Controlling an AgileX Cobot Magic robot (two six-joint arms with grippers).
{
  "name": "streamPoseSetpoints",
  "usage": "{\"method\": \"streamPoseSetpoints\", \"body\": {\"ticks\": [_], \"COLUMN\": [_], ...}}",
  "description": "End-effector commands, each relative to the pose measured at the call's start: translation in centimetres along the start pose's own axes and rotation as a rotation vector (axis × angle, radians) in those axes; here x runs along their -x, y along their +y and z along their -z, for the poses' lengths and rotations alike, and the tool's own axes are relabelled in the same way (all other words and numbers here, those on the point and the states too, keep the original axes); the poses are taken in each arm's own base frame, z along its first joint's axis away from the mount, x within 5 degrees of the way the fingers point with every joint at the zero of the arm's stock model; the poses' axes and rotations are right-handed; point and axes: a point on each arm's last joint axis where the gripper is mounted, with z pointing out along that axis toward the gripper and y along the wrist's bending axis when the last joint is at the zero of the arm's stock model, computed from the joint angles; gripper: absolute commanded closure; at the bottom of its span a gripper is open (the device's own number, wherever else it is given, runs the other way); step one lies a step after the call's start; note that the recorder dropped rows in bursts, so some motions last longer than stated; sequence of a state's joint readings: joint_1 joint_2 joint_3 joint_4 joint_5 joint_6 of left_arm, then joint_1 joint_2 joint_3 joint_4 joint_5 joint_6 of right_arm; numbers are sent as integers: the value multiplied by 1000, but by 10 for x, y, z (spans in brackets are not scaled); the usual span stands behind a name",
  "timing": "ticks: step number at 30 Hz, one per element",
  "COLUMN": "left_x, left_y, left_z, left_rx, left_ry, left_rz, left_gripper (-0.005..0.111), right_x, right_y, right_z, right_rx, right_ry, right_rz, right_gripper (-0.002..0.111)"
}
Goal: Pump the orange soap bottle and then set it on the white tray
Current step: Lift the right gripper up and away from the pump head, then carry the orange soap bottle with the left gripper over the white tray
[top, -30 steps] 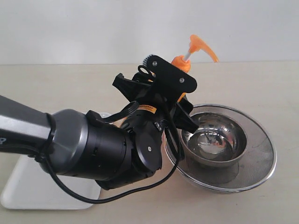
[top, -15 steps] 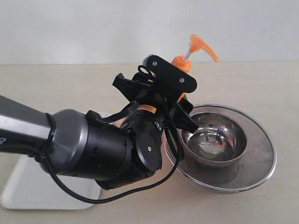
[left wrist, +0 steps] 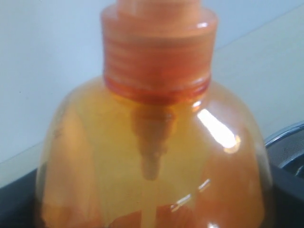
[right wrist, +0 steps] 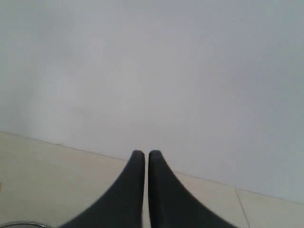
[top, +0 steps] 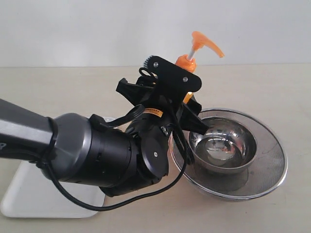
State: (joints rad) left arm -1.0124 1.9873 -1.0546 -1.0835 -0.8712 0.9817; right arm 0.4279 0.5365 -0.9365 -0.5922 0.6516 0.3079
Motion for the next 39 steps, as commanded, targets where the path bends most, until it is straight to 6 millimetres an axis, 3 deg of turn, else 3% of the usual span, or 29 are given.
{"method": "streamPoseSetpoints", "body": {"ticks": [1,5,8,14,20,25,32,39], "left_x": [3,20,44,82,93,103,98,63], "left_y": [-1,19,33,74,108,129,154,160], "left_z": [2,10,21,49,70,86,113,128], "left_rx": [4,139,158,354,461,489,468,415], "left_ry": [-9,-47,-103,-217,-121,-74,-74,-49], "left_rz": [28,119,140,177,280,186,285,322], "left_gripper": [102,102,102,102,102,102,102,102], "right_x": [-45,-80,-88,-89,-89,-89,-89,-89], "right_y": [19,29,32,32,32,32,32,32], "right_z": [5,4,1,1,1,1,1,1], "right_rx": [111,147,153,151,151,152,151,152], "right_ry": [-142,-130,-102,-99,-96,-93,-89,-88], "right_rz": [-45,-29,-23,-24,-29,-41,-57,-73], "right_gripper": [108,108,108,108,108,108,108,108]}}
